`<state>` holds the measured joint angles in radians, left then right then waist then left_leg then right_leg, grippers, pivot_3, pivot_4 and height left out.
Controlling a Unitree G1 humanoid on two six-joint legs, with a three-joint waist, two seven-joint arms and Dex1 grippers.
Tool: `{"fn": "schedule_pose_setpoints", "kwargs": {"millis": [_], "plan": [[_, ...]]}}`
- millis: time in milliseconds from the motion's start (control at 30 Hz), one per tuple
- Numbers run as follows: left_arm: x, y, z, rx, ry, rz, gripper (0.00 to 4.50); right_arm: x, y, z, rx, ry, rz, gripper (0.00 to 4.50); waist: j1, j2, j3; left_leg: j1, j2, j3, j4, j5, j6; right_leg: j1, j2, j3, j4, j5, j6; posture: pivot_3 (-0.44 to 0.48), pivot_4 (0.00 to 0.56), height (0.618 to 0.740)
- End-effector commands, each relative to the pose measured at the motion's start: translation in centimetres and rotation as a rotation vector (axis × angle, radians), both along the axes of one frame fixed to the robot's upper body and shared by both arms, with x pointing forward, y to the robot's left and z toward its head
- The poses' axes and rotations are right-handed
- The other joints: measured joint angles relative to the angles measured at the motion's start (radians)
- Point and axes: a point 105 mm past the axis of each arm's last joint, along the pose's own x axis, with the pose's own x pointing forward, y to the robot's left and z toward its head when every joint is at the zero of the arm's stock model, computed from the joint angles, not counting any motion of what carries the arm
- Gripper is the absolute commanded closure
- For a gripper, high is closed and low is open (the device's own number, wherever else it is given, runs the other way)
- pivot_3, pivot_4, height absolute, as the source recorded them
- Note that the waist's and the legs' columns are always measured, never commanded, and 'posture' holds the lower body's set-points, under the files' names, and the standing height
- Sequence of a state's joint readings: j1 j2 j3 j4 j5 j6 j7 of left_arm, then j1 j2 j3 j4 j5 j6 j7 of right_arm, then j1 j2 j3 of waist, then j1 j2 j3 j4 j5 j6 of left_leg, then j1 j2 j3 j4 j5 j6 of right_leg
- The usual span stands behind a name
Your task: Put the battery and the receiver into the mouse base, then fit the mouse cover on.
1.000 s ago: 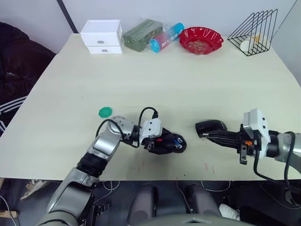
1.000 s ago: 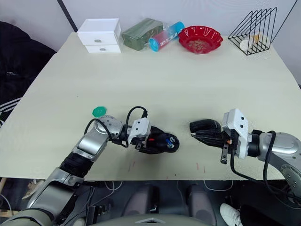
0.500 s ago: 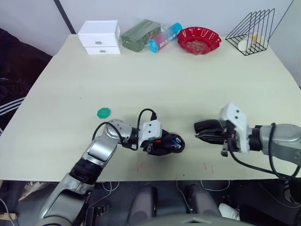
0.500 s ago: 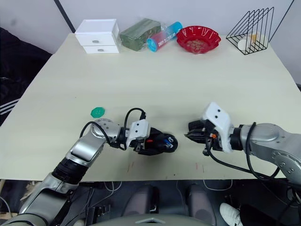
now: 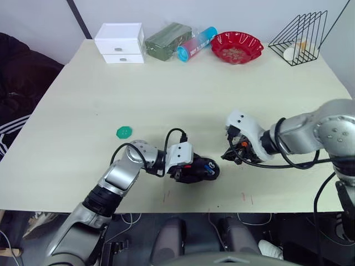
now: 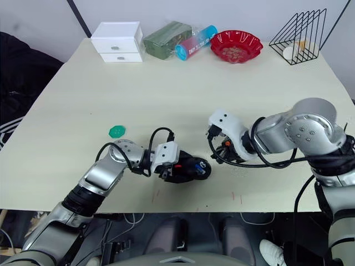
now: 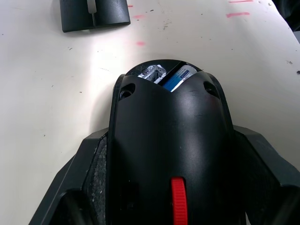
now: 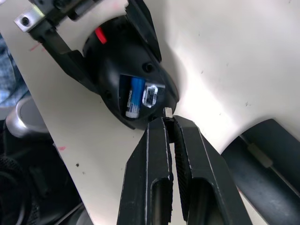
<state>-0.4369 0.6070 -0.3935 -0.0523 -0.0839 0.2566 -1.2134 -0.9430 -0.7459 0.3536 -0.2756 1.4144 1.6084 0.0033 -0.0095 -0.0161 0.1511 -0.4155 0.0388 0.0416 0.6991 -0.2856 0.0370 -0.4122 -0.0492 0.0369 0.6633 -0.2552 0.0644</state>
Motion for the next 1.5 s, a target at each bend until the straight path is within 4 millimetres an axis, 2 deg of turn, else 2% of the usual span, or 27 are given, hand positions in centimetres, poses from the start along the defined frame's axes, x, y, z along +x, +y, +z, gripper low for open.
{"fn": "schedule_pose_setpoints", "kwargs": {"millis": [33,300,700,1233,1500], "plan": [[-0.3,0.0,-1.5,0.056,0.027,0.007,1.56,0.2,0.2,0.7,-0.038,-0.002,-0.005,4.5,0.0,0.0,0.0,0.0,0.0,0.0,0.0,0.0,0.0,0.0,0.0,0.0,0.0,0.0,0.0,0.0,0.15,0.74],[-0.2,-0.6,-1.4,0.052,0.027,-0.005,1.56,-0.3,1.3,0.5,-0.069,0.078,-0.033,4.5,0.001,0.0,0.0,-0.001,0.001,-0.001,0.0,0.0,0.0,0.0,-0.001,-0.001,0.0,0.0,0.001,0.0,0.15,0.74],[-0.2,-1.4,-0.9,0.043,0.023,-0.025,1.56,0.1,2.3,-0.2,-0.092,0.07,-0.076,4.5,0.0,0.0,0.0,-0.002,0.001,-0.002,0.0,0.0,0.001,0.0,-0.002,-0.002,-0.001,0.0,0.001,0.0,0.15,0.74],[-0.4,-1.2,-0.6,0.054,0.023,-0.024,1.56,-0.2,3.1,-2.1,-0.104,0.096,-0.094,4.5,-0.002,0.0,0.0,-0.002,0.002,-0.003,0.0,0.0,0.001,0.0,-0.003,-0.004,-0.001,0.0,0.001,0.0,0.15,0.74],[-0.5,-0.8,-0.4,0.064,0.024,-0.036,1.56,0.0,2.8,-2.8,-0.119,0.096,-0.13,4.5,-0.005,0.0,0.0,-0.002,0.002,-0.004,0.0,0.0,0.001,0.0,-0.002,-0.005,-0.001,0.0,0.0,0.0,0.15,0.74]]}}
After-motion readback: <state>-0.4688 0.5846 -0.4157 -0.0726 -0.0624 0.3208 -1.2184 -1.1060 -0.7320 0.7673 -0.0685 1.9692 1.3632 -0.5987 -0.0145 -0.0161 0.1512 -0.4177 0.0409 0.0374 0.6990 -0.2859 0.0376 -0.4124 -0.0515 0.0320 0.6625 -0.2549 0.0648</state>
